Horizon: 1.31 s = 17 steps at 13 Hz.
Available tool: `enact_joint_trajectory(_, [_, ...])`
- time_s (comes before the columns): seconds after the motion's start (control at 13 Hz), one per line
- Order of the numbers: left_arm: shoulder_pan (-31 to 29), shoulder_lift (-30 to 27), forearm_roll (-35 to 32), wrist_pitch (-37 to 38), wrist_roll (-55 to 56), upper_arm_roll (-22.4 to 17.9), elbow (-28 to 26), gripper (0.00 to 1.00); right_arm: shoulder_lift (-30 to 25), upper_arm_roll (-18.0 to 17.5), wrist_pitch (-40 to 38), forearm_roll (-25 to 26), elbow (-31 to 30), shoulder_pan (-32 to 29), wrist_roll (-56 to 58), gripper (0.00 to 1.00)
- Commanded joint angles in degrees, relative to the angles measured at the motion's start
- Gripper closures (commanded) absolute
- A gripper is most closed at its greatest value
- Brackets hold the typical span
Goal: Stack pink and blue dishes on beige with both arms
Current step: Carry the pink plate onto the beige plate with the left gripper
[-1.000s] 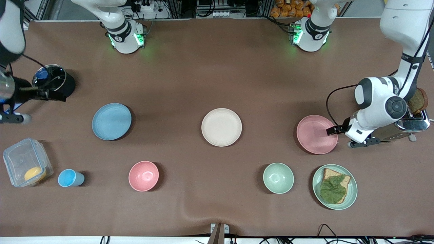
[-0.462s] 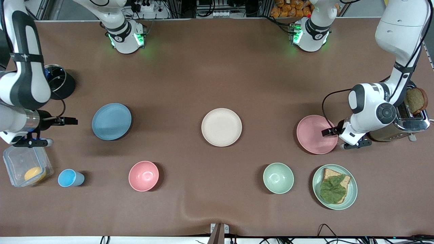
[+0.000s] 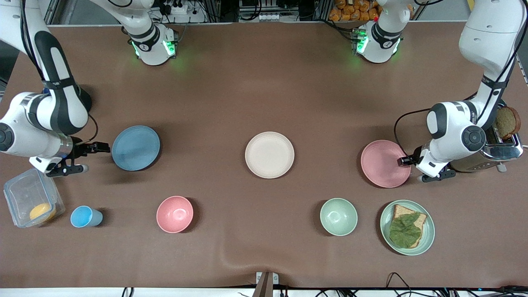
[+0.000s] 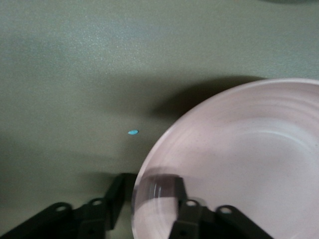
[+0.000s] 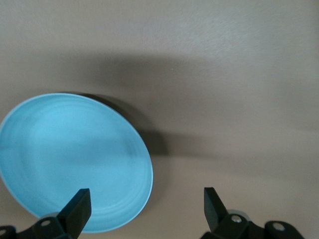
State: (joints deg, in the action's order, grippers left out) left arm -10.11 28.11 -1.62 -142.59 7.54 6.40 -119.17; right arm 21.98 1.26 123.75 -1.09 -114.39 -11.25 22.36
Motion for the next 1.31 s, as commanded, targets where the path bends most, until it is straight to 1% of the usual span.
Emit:
enact_joint_trajectory(0.0, [-0.6, -0.2, 1.7, -0.4, -0.3, 0.6, 0.6, 0.88, 4.0, -0.8, 3.0, -2.9, 0.3, -2.4, 6.4, 0.0])
enact_joint_trajectory(0.08, [-0.5, -0.5, 3.4, -0.3, -0.4, 0.6, 0.7, 1.0, 5.0, -0.9, 3.5, -2.9, 0.3, -2.3, 6.9, 0.0])
enact_joint_trajectory(0.31, [-0.6, -2.4, 4.9, 0.0, -0.6, 1.1, 0.6, 1.0, 6.8, -1.2, 4.0, -3.0, 0.3, -1.3, 6.8, 0.0])
enact_joint_trajectory(0.46, [-0.5, -5.2, 7.6, 2.0, -0.3, 3.0, 0.7, 1.0, 7.6, -1.2, 3.9, -3.6, 0.4, -0.5, 6.9, 0.0])
enact_joint_trajectory(0.54, [-0.4, -6.6, 9.7, 3.9, -0.2, 4.3, 1.0, 1.0, 7.7, -1.2, 3.8, -3.6, 0.3, -0.2, 6.9, 0.04])
enact_joint_trajectory(0.62, [-0.3, -8.2, 11.9, 5.2, -0.1, 5.9, 1.1, 1.0, 7.7, -1.2, 3.5, -3.6, 0.4, 0.0, 6.9, 0.2])
enact_joint_trajectory(0.77, [0.0, -10.2, 13.3, 5.7, 5.1, 10.4, 1.3, 1.0, 8.4, -1.2, 3.3, -3.6, 0.5, 0.2, 9.5, 0.65])
enact_joint_trajectory(0.92, [0.4, -10.1, 13.3, 6.1, 14.7, 16.2, 2.8, 1.0, 8.8, -1.2, 3.2, -3.6, 0.8, 0.2, 10.6, 0.94])
enact_joint_trajectory(1.0, [1.1, -9.8, 13.0, 6.1, 18.8, 18.6, 3.1, 1.0, 8.8, -1.2, 3.2, -3.6, 0.8, 0.2, 10.6, 1.0])
enact_joint_trajectory(1.08, [2.4, -9.6, 12.9, 6.1, 22.2, 20.1, 3.8, 1.0, 8.8, -1.2, 3.1, -3.6, 0.8, 0.3, 10.6, 1.0])
enact_joint_trajectory(1.23, [7.3, -9.4, 12.7, 6.1, 24.7, 20.7, 4.5, 1.0, 8.8, -1.2, 1.2, -3.6, 1.9, 0.5, 10.4, 1.0])
